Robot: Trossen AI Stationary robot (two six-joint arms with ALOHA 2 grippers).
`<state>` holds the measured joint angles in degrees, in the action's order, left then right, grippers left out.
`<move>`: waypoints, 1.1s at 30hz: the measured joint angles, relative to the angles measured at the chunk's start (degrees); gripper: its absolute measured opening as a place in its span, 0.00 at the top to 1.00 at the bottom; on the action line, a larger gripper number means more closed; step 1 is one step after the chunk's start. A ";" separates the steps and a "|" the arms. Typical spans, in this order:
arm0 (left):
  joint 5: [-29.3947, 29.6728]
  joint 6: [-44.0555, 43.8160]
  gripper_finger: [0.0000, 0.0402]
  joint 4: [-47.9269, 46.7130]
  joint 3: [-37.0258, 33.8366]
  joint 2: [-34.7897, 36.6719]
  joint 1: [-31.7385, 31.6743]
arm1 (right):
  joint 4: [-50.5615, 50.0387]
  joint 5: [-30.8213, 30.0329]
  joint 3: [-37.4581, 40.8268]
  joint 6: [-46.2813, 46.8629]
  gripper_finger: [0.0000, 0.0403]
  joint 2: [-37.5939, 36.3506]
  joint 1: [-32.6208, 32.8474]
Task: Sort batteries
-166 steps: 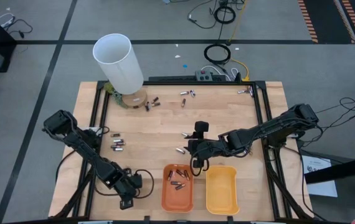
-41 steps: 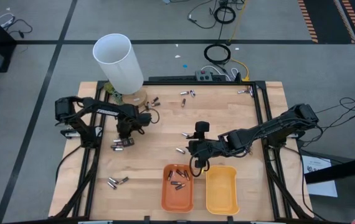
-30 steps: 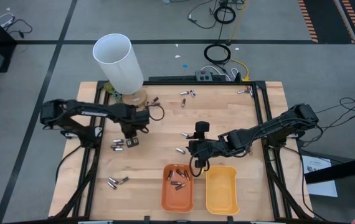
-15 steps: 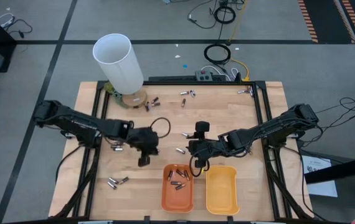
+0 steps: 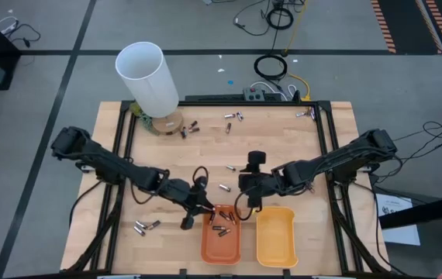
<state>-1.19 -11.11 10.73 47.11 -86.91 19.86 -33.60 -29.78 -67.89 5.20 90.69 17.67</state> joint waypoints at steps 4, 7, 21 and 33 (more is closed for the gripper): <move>0.27 -0.42 0.87 1.55 -0.02 -4.10 0.17 | -15.11 0.18 -3.35 10.40 0.58 -0.64 0.04; 0.27 -0.49 0.87 3.81 -0.02 -6.60 0.19 | -24.95 3.01 -4.98 18.22 0.58 -0.68 0.07; 3.29 -1.17 0.87 6.78 0.67 -9.55 0.96 | -47.21 25.05 5.61 38.85 0.58 -0.65 0.81; 3.60 -2.05 0.82 -2.83 5.84 -10.31 1.29 | -45.17 34.87 19.00 39.14 0.58 -0.70 0.77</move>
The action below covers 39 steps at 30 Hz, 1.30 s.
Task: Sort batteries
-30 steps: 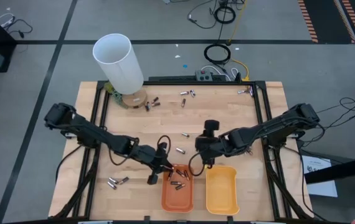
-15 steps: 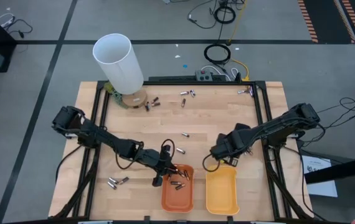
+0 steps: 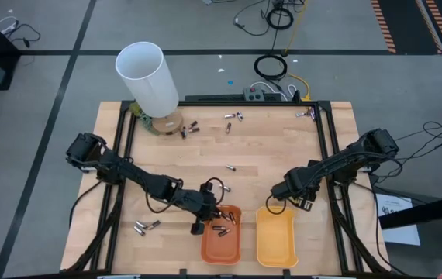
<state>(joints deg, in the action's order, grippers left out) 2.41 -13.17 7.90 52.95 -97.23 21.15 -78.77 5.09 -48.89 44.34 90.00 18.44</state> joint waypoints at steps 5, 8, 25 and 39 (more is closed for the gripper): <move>-0.24 0.41 0.77 -0.06 0.08 0.02 -0.02 | 5.12 0.98 5.17 -0.25 0.58 0.01 -0.02; -0.45 0.44 0.75 -0.22 0.08 0.02 -0.02 | 7.57 0.93 4.86 -0.20 0.58 -0.30 -0.02; -0.62 4.15 0.56 -1.13 2.64 0.02 0.00 | 12.37 2.03 8.85 1.56 0.64 -0.35 -0.07; -0.71 10.89 0.56 -1.74 2.82 7.17 0.11 | 17.61 2.92 11.98 3.05 0.64 -0.48 -0.58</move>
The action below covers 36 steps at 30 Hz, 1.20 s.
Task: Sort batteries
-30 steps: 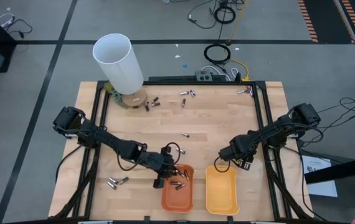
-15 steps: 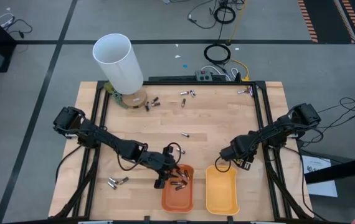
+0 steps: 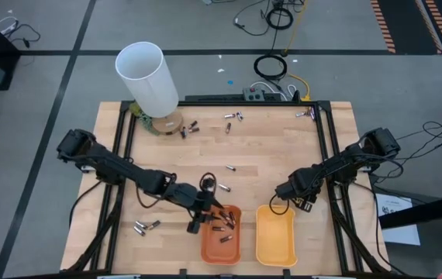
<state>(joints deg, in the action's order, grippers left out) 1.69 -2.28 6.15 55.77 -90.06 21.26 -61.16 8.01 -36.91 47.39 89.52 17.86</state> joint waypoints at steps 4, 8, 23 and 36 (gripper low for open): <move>0.02 1.37 0.56 -1.90 0.02 3.55 0.00 | -0.02 0.22 0.07 -0.05 0.64 0.00 -1.30; 0.07 1.57 0.56 -3.29 0.02 5.25 -0.11 | -0.11 0.24 0.11 -1.43 0.64 -0.18 -2.67; 1.81 1.59 0.56 -6.32 0.02 5.50 -0.22 | -0.51 -0.94 0.33 -0.01 0.64 -6.47 -3.60; 1.84 1.27 0.56 -9.45 -0.02 5.48 -0.22 | 4.70 1.51 4.28 1.44 0.66 -6.82 -3.73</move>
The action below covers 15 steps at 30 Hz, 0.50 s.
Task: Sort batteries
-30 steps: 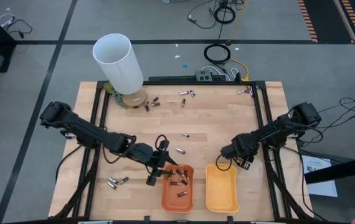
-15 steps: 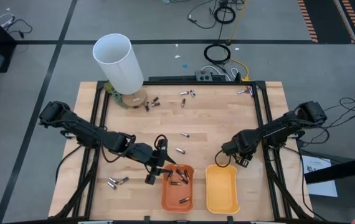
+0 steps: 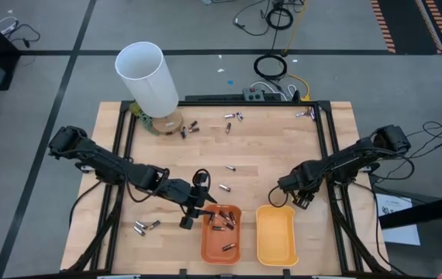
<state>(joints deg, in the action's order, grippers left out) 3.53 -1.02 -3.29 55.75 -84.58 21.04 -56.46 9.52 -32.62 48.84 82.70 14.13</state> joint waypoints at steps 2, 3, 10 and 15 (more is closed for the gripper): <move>0.00 0.00 0.56 -0.22 0.00 0.00 0.00 | 0.19 0.04 0.02 0.00 0.69 -0.02 0.00; 0.00 0.05 0.56 -0.24 0.00 0.00 0.00 | 0.29 0.06 0.04 0.00 0.71 -0.04 0.02; -0.02 2.17 0.56 -0.43 -0.04 0.28 0.09 | 1.61 0.13 0.14 1.04 0.87 0.00 0.04; -0.02 2.84 0.56 -0.07 -1.50 0.29 0.07 | 1.70 -0.64 0.13 2.80 0.93 0.00 0.09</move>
<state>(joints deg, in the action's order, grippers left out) 3.51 1.83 -3.36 54.25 -84.29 21.10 -54.76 8.88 -32.49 51.64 82.70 14.22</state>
